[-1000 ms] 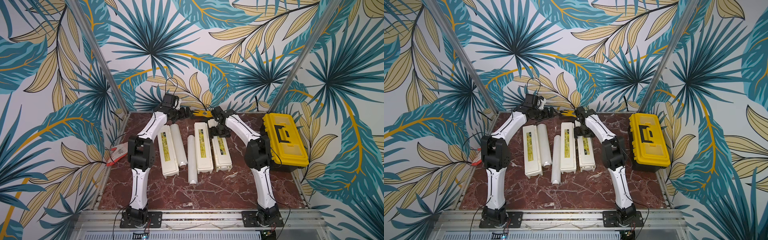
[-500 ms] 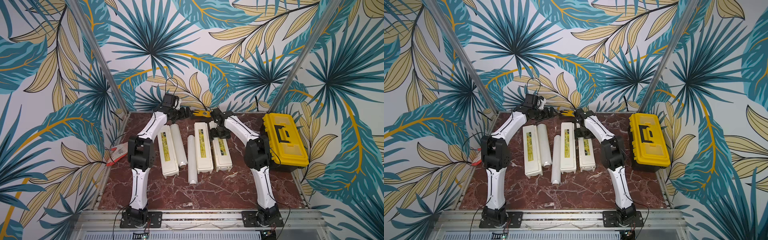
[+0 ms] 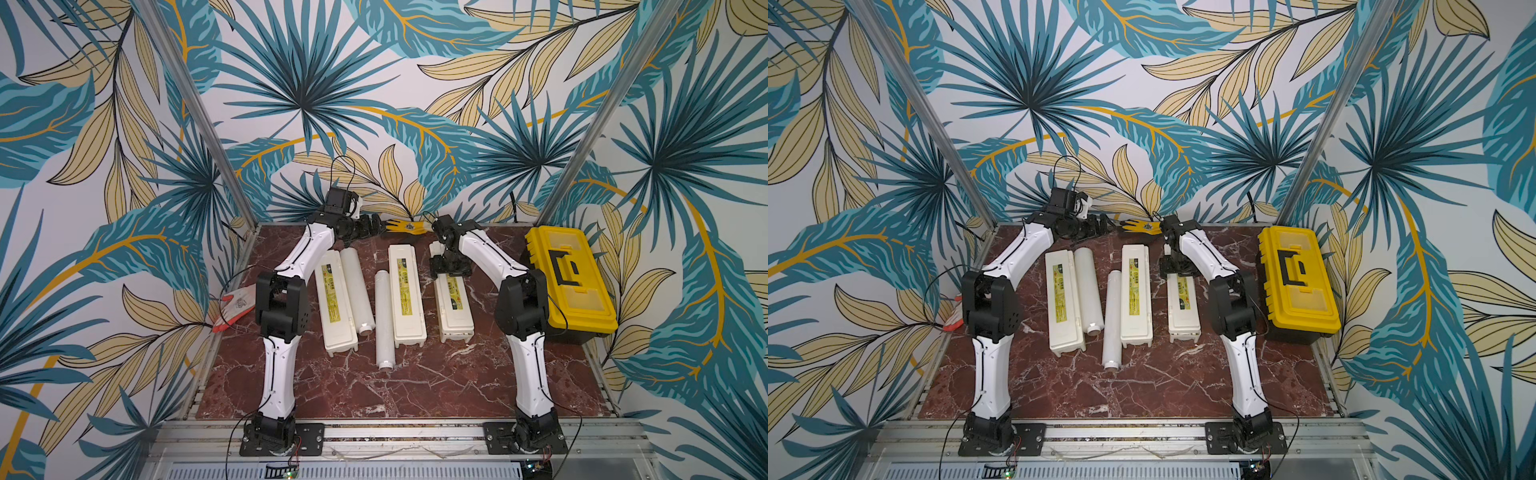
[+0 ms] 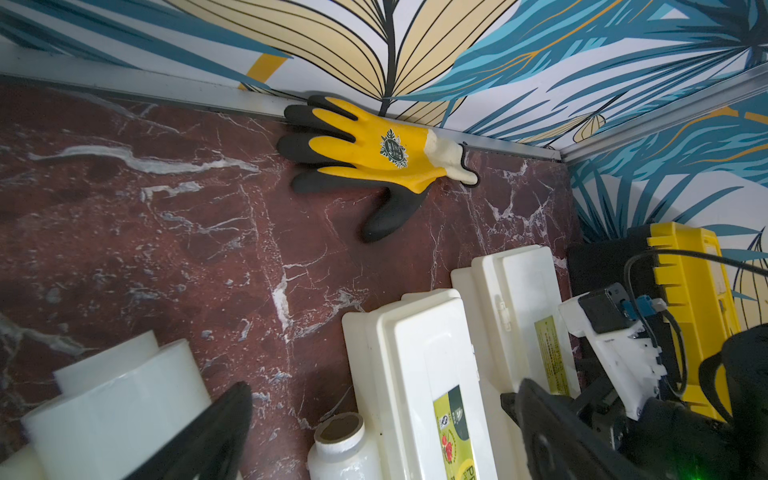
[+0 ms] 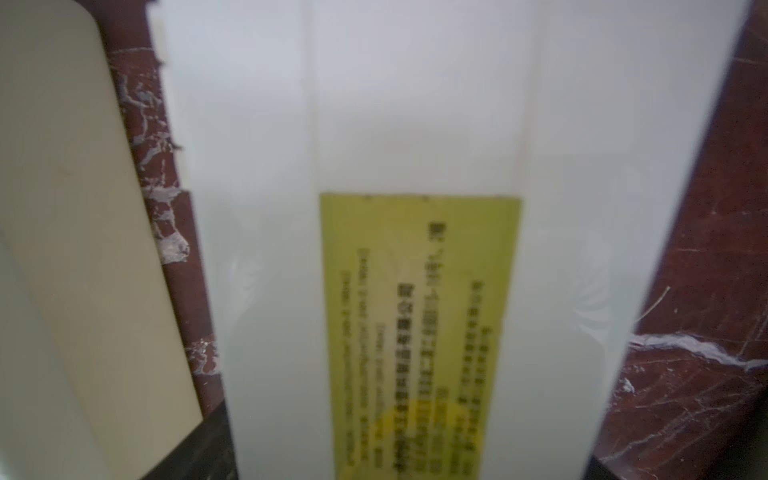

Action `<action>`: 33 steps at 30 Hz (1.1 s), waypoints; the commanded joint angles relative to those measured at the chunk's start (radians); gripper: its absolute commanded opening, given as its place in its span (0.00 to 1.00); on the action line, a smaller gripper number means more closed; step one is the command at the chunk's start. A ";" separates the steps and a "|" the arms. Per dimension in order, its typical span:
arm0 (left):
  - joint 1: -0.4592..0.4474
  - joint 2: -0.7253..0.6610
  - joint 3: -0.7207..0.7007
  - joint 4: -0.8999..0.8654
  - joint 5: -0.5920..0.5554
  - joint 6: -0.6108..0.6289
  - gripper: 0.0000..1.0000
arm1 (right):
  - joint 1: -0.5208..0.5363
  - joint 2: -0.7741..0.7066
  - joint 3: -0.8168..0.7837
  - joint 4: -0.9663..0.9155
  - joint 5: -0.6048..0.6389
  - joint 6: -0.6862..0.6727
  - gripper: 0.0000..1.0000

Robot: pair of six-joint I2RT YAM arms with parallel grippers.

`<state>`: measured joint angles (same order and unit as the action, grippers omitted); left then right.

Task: Put plastic wrap rolls into dispensers
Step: Close the lid on the plastic wrap cutting box.

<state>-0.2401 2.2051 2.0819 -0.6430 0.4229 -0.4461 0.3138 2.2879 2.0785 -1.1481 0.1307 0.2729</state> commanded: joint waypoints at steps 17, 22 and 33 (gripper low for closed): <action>-0.059 -0.005 0.024 0.006 -0.022 -0.005 0.99 | -0.020 -0.193 -0.232 0.106 0.005 0.043 0.76; -0.060 0.000 0.027 0.005 -0.025 -0.005 0.99 | -0.021 -0.252 -0.312 0.206 -0.011 0.034 0.76; -0.061 -0.005 0.019 0.004 -0.026 -0.002 1.00 | -0.030 -0.291 -0.377 0.277 -0.059 0.014 0.78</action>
<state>-0.3004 2.2051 2.0819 -0.6434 0.4042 -0.4465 0.2905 2.0212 1.7237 -0.8894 0.0853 0.2989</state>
